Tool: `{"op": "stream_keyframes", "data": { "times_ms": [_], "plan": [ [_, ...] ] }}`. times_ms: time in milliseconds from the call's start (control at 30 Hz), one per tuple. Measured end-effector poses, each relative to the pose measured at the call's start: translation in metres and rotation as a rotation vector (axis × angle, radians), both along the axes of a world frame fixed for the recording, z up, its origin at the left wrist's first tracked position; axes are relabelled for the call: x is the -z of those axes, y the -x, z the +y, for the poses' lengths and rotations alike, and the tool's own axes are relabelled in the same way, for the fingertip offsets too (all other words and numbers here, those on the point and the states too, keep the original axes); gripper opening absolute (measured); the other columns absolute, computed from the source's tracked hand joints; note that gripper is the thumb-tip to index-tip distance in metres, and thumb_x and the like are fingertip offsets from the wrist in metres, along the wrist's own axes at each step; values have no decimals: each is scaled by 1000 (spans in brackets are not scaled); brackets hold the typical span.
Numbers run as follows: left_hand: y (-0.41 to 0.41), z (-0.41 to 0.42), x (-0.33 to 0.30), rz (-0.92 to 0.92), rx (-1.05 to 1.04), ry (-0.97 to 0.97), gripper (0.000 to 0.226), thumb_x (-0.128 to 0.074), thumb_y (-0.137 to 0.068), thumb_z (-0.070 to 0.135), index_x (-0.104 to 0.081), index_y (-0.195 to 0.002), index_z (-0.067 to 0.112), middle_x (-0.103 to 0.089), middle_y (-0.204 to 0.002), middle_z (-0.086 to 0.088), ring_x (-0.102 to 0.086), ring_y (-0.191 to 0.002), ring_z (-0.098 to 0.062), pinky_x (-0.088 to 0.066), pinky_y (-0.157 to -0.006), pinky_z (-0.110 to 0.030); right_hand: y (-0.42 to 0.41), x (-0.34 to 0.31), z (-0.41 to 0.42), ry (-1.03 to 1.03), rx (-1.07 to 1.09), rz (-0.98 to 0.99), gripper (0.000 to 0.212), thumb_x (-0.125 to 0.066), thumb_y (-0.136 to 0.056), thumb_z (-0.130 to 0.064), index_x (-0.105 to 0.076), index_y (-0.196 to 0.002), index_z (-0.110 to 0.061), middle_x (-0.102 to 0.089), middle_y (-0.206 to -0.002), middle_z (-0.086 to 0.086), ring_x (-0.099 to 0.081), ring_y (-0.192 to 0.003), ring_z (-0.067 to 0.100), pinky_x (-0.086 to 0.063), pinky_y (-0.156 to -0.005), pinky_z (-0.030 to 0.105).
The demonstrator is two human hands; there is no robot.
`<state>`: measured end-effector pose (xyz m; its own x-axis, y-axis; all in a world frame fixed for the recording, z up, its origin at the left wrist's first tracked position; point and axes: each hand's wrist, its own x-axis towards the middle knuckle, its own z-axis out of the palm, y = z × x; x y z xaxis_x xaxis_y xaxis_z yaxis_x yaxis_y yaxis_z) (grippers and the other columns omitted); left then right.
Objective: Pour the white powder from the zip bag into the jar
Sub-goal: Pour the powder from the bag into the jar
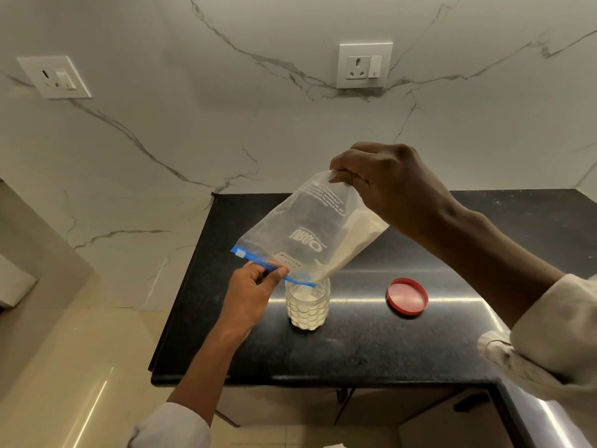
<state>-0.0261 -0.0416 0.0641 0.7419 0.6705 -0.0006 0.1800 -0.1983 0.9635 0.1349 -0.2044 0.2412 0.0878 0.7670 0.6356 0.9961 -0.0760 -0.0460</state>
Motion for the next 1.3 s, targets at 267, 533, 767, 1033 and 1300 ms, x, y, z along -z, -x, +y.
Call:
{"op": "stream_keyframes", "data": {
  "times_ms": [267,533,767,1033,1300],
  "plan": [
    [0,-2,-3,-14,6,5,3,-68,-86,28,-66,-87,30,-70,-95,6,-67,-87,-11,-53,-75,-21,0,-2,0,1,0,-3,17,-71,-85,-12,-73,-97,0,-72,-87,14,-71,-71,24,-60,-65,34],
    [0,0,-5,-12,6,-1,3,-68,-86,28,-66,-86,30,-70,-95,3,-66,-84,-12,-52,-72,-19,0,-4,1,-5,-1,-2,18,-69,-86,-13,-72,-97,1,-72,-87,14,-71,-71,25,-60,-64,38],
    [2,-2,-6,-11,1,1,6,-68,-86,27,-65,-83,30,-69,-91,6,-65,-76,-9,-49,-65,-15,0,-3,2,5,-4,7,17,-69,-86,-13,-72,-97,0,-72,-87,13,-70,-71,22,-60,-63,34],
    [1,-3,-7,-29,-3,-7,7,-68,-86,27,-64,-82,31,-69,-90,6,-65,-75,-9,-49,-65,-16,1,-6,1,10,-1,1,17,-70,-85,-13,-72,-96,0,-72,-86,14,-70,-70,22,-58,-64,28],
    [0,-3,-5,-41,0,7,6,-68,-86,27,-65,-82,31,-69,-91,6,-66,-83,-13,-51,-71,-18,2,-7,0,19,0,-14,19,-69,-85,-13,-72,-98,0,-72,-88,15,-71,-71,25,-61,-65,36]
  ]
}}
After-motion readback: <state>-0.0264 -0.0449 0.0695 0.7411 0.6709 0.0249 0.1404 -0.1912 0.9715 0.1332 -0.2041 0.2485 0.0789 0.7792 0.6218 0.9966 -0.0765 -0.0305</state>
